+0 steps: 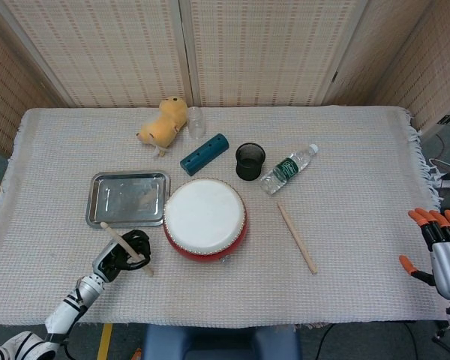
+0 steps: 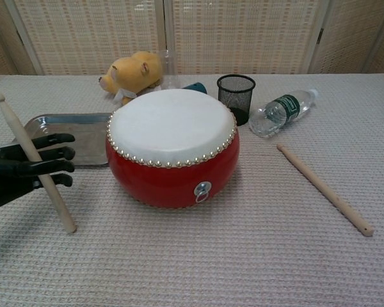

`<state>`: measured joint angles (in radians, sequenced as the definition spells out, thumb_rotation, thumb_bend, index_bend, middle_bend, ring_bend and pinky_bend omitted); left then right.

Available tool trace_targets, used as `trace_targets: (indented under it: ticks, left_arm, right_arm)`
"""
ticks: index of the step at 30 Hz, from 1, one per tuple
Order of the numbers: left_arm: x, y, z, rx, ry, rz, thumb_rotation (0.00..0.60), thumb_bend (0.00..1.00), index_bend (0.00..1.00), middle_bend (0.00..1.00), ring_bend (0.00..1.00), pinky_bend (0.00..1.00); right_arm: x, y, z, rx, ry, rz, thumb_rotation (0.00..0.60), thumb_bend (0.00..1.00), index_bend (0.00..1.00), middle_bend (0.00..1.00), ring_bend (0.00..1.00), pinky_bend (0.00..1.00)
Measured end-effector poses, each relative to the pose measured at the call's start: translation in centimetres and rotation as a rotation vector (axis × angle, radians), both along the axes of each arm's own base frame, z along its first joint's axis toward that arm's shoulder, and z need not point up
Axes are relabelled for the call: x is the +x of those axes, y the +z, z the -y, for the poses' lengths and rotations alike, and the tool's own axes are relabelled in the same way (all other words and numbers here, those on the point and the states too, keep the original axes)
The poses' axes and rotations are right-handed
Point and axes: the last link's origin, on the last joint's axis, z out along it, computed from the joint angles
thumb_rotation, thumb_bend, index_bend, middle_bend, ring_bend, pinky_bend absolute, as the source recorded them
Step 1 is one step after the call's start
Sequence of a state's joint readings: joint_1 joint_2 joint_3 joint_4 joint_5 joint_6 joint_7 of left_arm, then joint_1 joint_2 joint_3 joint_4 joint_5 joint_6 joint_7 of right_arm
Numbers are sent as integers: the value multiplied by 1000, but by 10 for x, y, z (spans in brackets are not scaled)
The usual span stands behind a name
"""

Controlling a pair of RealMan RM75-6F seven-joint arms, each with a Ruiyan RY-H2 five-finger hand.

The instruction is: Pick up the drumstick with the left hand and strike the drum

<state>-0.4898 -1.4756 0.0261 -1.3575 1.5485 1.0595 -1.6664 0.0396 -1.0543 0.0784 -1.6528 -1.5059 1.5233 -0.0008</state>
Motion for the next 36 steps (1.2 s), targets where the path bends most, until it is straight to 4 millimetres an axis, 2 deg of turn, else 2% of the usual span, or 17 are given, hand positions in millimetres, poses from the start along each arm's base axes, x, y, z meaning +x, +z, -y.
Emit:
trace_targets:
  ticks: [16, 28, 36]
  left_arm:
    - [3, -12, 13, 34, -41, -89, 574, 167, 681, 782, 718, 661]
    - [7, -22, 19, 56, -77, -178, 577, 174, 756, 842, 772, 745]
    - [9, -32, 23, 51, -93, -226, 578, 177, 757, 844, 771, 745]
  right_arm:
    - [3, 0, -2, -2, 5, 2, 600, 226, 147, 123, 0, 20]
    - [3, 1, -2, -3, 7, 4, 600, 227, 147, 123, 0, 20]
    - [2, 1, -3, -4, 4, 6, 600, 226, 147, 123, 0, 20]
